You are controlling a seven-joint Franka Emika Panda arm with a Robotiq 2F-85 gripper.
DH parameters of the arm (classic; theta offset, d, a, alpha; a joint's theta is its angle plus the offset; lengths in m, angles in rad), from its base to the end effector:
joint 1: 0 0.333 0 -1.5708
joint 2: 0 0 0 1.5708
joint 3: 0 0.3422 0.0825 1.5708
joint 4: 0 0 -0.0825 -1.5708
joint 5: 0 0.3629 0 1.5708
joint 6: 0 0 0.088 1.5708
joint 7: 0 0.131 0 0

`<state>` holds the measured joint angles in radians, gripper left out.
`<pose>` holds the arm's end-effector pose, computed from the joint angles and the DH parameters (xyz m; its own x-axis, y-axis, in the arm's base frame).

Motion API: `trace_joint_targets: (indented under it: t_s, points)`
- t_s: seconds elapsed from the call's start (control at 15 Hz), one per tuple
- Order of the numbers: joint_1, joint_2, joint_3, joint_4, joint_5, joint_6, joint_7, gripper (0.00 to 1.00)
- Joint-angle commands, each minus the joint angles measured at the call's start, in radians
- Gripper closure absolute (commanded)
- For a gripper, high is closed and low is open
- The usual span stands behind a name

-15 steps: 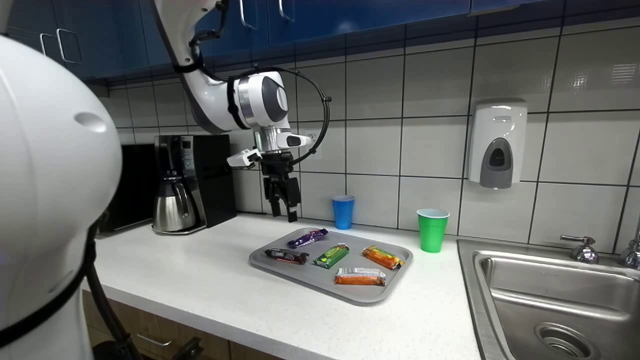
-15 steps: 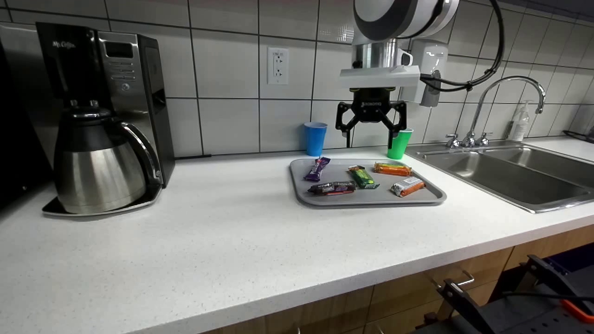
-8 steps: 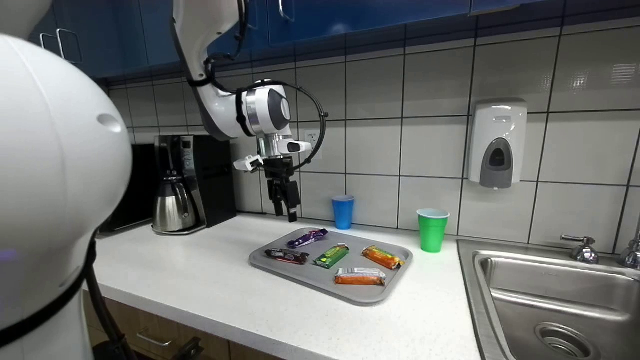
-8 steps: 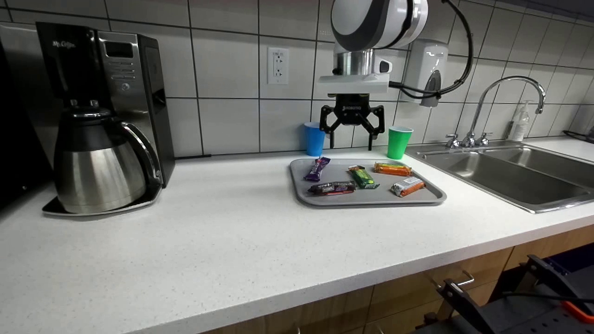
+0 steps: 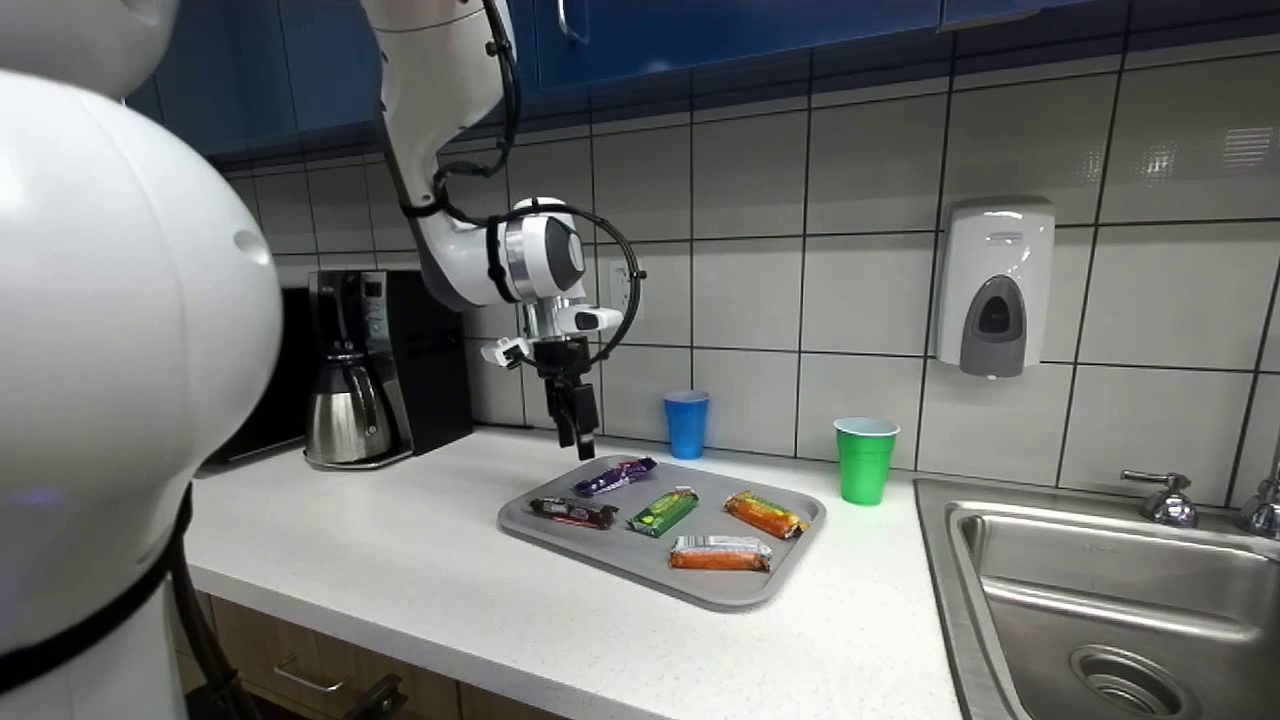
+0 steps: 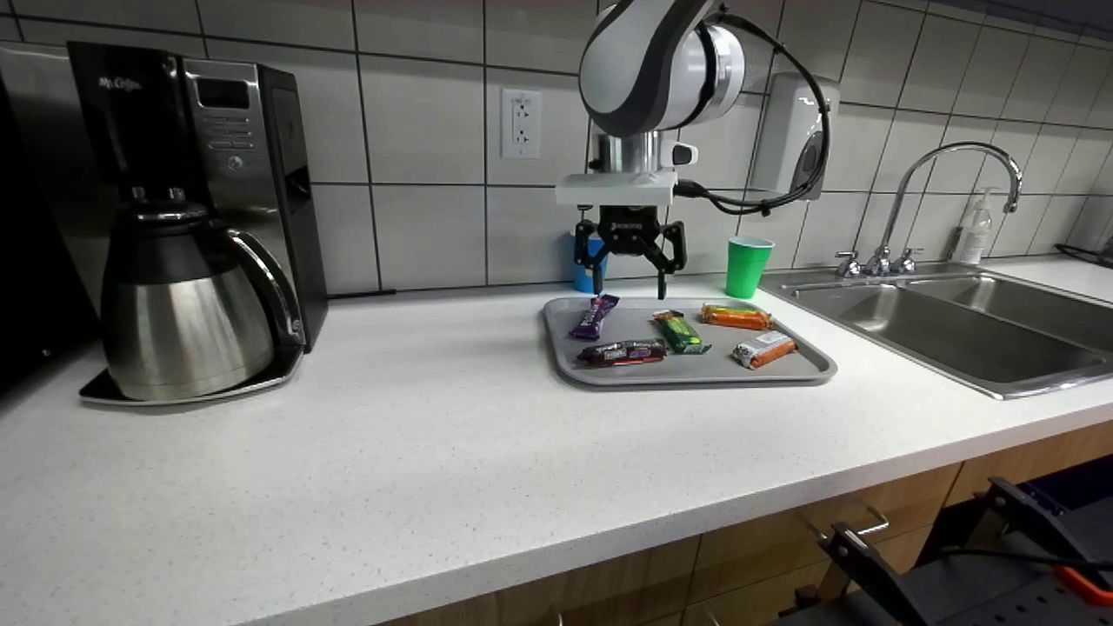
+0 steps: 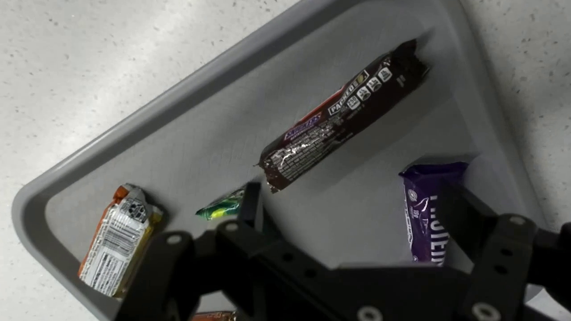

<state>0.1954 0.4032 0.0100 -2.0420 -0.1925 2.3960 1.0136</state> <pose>0.5766 0.1152 0.2550 0.7879 -0.6117 0.0706 -0.6156 -0.7801 0.1115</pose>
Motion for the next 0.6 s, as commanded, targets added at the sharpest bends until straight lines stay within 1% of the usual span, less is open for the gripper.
trace_joint_targets:
  t_s: [0.0, 0.53]
  points:
    - [0.033, 0.073, -0.036, 0.097, 0.0, -0.046, 0.052, 0.0]
    - [0.034, 0.191, -0.063, 0.228, 0.032, -0.072, 0.058, 0.0]
